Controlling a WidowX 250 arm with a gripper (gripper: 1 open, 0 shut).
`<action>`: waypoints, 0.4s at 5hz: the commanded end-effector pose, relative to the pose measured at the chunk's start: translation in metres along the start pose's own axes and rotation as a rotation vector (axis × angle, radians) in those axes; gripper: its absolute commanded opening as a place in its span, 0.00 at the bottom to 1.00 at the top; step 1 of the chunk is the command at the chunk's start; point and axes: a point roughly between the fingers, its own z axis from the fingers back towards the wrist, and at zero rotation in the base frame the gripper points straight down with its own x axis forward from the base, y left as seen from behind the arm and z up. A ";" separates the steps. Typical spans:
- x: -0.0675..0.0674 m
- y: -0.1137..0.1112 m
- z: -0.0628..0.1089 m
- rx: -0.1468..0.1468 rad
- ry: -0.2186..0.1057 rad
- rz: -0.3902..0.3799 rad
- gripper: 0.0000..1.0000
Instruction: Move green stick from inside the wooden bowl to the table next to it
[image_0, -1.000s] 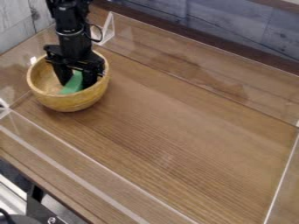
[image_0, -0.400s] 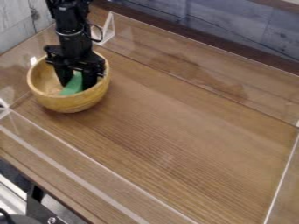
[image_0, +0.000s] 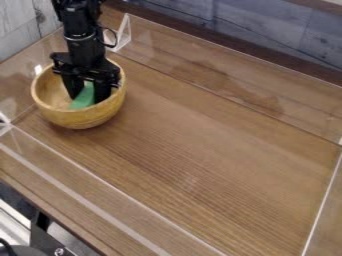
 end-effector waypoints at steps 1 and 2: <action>0.009 0.008 0.014 0.010 -0.048 0.014 0.00; 0.010 0.008 0.014 0.006 -0.049 0.017 0.00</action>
